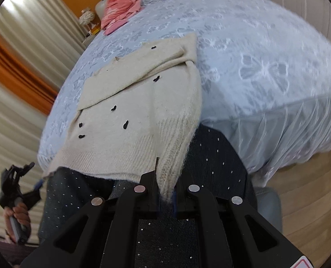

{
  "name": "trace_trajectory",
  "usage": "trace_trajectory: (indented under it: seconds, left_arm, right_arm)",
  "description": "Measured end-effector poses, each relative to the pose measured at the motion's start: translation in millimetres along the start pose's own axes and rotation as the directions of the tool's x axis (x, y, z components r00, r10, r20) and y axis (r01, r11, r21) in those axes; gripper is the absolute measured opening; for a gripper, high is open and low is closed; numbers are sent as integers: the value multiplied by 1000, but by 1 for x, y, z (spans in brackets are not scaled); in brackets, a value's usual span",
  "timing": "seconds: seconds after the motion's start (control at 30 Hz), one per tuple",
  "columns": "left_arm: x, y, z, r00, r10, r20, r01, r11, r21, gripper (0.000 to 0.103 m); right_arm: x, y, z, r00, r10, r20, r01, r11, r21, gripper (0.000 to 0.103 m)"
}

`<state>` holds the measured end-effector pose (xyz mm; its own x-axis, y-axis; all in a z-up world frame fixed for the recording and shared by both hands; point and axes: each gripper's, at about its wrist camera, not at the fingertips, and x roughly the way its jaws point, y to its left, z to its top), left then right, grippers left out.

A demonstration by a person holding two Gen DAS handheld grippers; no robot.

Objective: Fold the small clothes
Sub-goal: 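Lift the ribbed hem with both tools and fold it toward the collar, then lay the folded hem on the sweater and open both tools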

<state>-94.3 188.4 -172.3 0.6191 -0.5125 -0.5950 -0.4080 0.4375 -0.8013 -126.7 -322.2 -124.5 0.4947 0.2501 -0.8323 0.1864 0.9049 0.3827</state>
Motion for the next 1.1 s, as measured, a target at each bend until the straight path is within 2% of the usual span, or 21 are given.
trace_trajectory:
  seconds: [0.03,0.1,0.23,0.37,0.4,0.43,0.47,0.5,0.53,0.57,0.67,0.77,0.93,1.0,1.03,1.1]
  left_arm:
    - [0,1,0,1000,16,-2,-16,1000,-2,71]
    - [3,2,1,999,46,-5,-46,999,-7,79]
    - [18,2,3,1000,20,-24,-21,999,-40,80]
    - [37,-6,1,997,-45,-66,43,998,-38,79]
    - [41,-10,1,995,-68,-74,67,998,-19,66]
    - [44,-15,1,993,-87,-83,89,996,15,45]
    - [47,-20,1,990,-97,-99,102,994,42,35]
    - [50,-23,1,989,-97,-111,103,993,56,20]
    - [52,-25,1,988,-98,-122,107,992,66,14]
    - [51,-27,2,987,-105,-124,114,991,68,13]
    - [39,-35,4,986,-137,-99,145,986,77,9]
    - [18,-43,4,981,-181,-77,187,979,85,7]
    - [-27,-61,-5,972,-223,-69,231,964,132,7]
    - [-45,-67,-10,966,-250,-62,257,955,151,7]
    - [-57,-73,-14,963,-262,-54,268,947,176,7]
    - [-72,-83,-18,961,-273,-47,277,938,208,7]
  right_arm:
    - [2,-4,0,1000,17,-8,-17,1000,24,7]
    - [5,-9,0,999,48,-19,-47,997,60,8]
    - [7,-11,2,994,101,-33,-97,989,110,10]
    - [10,-13,3,993,107,-51,-100,987,125,15]
    - [11,-15,3,993,109,-55,-101,986,133,15]
    - [14,-17,3,992,114,-57,-104,984,146,15]
    - [16,-20,2,991,120,-58,-110,981,161,15]
    - [20,-23,1,989,134,-62,-121,976,184,15]
    - [22,-26,1,987,152,-61,-137,970,201,14]
    - [23,-27,1,985,161,-55,-146,967,209,6]
    - [10,-23,3,982,189,15,-188,965,184,4]
    - [-20,-22,5,968,233,90,-247,951,187,4]
    - [-75,-25,4,933,293,209,-329,929,167,2]
    - [-99,-27,2,905,328,272,-377,914,150,2]
    - [-112,-27,0,883,353,309,-407,903,134,2]
    - [-131,-23,-1,869,360,340,-415,904,104,2]
